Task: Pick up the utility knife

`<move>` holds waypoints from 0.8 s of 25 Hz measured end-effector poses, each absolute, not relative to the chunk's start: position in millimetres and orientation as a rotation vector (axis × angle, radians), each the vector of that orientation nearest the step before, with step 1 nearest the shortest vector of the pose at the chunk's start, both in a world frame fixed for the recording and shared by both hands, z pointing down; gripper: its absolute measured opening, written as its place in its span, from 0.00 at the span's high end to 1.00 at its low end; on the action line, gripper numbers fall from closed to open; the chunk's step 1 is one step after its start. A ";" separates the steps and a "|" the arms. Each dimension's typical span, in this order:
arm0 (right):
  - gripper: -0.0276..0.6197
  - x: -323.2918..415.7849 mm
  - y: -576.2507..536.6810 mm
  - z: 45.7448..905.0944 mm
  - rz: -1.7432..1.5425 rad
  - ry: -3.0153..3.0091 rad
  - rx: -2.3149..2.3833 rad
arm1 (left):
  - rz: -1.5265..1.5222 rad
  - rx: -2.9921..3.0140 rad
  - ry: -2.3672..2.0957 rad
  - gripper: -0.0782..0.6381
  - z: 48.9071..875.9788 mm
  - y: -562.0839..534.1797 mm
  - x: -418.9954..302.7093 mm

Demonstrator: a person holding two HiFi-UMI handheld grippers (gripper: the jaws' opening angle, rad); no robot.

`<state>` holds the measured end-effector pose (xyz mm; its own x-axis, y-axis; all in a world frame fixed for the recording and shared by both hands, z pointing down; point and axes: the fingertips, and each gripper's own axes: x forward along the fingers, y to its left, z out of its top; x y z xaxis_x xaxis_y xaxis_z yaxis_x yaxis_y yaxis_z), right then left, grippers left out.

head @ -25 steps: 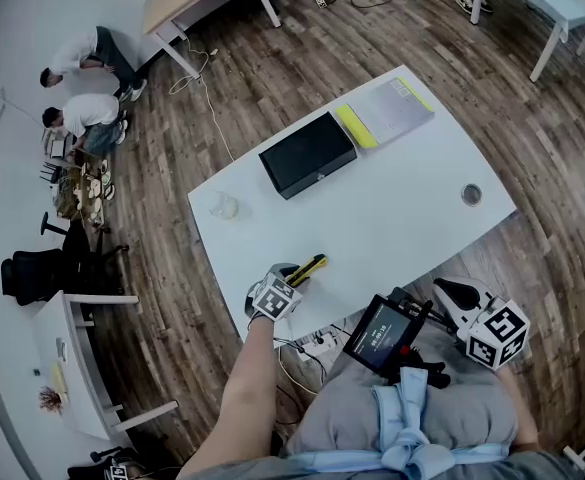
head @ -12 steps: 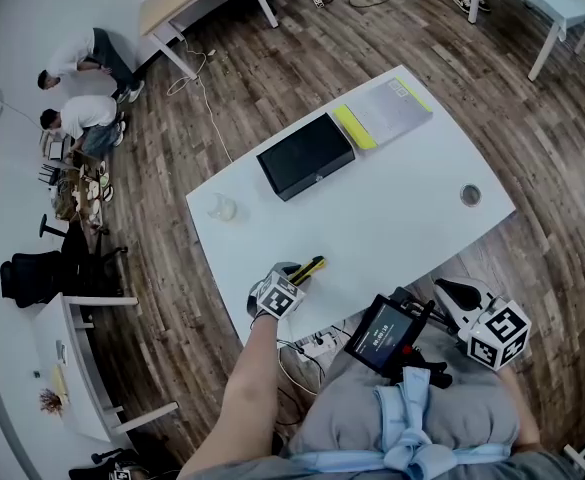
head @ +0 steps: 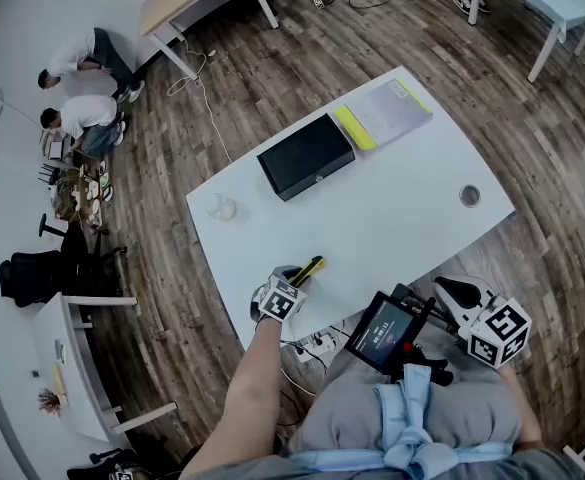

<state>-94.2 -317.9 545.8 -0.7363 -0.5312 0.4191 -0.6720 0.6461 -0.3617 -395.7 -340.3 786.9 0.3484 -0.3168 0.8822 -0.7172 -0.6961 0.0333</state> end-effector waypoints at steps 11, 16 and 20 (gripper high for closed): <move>0.91 -89.7 -315.9 548.9 0.739 -2.592 0.980 | 1.279 2.156 -0.933 0.71 788.6 -340.0 -398.0; 0.91 -91.6 -316.7 548.4 0.735 -2.600 0.971 | 1.248 2.094 -1.000 0.72 784.7 -343.7 -399.3; 0.91 -93.5 -318.1 545.9 0.726 -2.615 0.953 | 1.175 2.009 -1.121 0.72 785.9 -345.8 -407.7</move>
<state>-93.5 -318.1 545.9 -0.7494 -0.5257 0.4025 -0.6580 0.6593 -0.3639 -407.7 -345.8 785.9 0.2698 -0.3827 0.8836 -0.8646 -0.5003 0.0473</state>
